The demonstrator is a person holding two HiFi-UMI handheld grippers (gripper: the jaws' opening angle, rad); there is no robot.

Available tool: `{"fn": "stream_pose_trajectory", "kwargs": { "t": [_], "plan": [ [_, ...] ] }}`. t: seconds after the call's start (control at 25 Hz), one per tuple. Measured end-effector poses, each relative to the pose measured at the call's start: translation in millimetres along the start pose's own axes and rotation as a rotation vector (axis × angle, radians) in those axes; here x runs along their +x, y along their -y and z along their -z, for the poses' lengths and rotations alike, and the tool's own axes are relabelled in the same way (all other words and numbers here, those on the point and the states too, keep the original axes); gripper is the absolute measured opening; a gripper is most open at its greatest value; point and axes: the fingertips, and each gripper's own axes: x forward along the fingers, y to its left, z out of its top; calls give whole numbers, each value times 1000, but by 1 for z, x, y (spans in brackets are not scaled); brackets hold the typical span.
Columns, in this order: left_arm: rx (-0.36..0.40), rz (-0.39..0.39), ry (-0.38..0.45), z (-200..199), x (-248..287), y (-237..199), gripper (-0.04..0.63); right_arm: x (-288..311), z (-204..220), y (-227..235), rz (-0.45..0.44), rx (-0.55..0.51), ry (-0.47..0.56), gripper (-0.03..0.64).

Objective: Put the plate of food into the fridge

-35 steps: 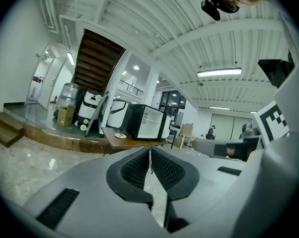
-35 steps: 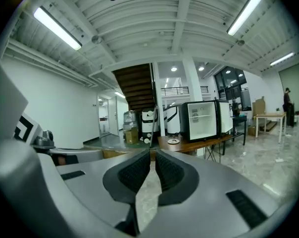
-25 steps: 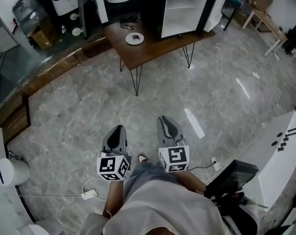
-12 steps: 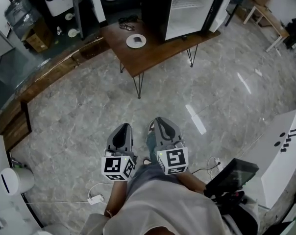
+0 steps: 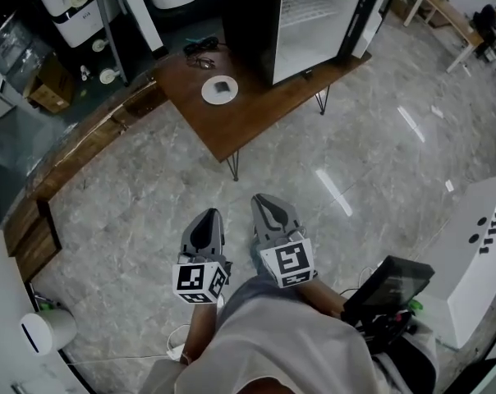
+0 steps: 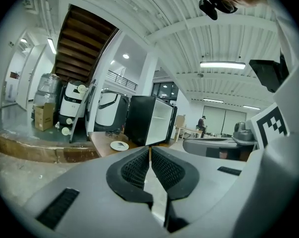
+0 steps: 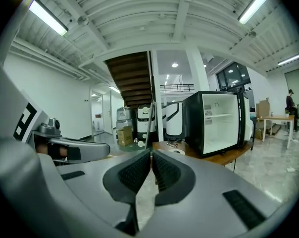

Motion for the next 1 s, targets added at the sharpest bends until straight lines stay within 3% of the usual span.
{"fn": "stream_pose_trajectory", "kwargs": {
  "t": [0.36,0.76,1.0],
  "plan": [
    [55,35,-13,-47,171,-29,26,132,-38,119,21,-13,13,21],
    [35,57,-58,-57,279,-52,26,214,-48,191,17,52,-10,21],
    [42,96,-93,-64,347,-92,26,280,-39,221,32,129,-52,21]
  ]
}}
